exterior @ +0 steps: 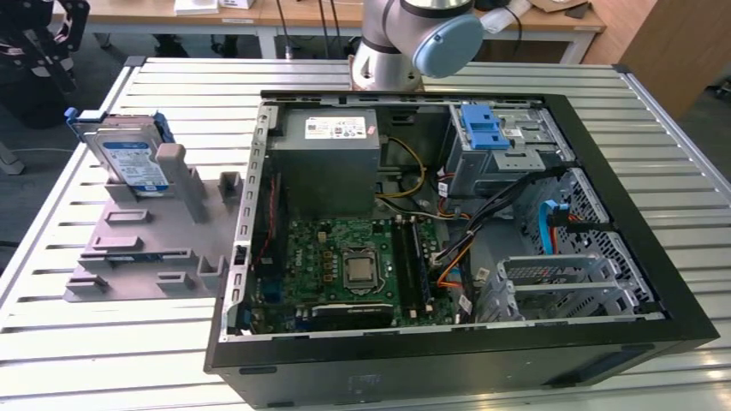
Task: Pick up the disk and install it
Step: 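Pick up the disk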
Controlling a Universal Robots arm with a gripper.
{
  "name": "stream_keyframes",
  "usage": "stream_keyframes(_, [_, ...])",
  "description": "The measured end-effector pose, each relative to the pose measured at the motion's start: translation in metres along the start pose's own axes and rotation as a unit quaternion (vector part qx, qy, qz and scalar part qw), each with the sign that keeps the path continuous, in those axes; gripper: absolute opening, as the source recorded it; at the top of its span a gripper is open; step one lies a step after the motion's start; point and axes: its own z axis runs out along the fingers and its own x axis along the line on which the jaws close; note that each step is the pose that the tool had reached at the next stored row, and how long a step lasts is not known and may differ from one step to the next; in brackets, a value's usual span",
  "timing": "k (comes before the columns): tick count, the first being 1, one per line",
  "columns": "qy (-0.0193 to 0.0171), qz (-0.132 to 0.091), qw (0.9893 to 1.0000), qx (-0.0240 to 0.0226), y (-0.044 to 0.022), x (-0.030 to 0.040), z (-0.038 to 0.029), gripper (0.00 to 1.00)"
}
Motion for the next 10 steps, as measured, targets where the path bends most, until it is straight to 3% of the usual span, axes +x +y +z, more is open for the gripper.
stream_keyframes(6, [0.0005,-0.045,0.999,-0.0012,0.0,0.0,0.0007,0.11])
stream_keyframes(10, [0.0008,-0.079,0.9969,-0.0021,0.0,0.0001,0.0013,0.11])
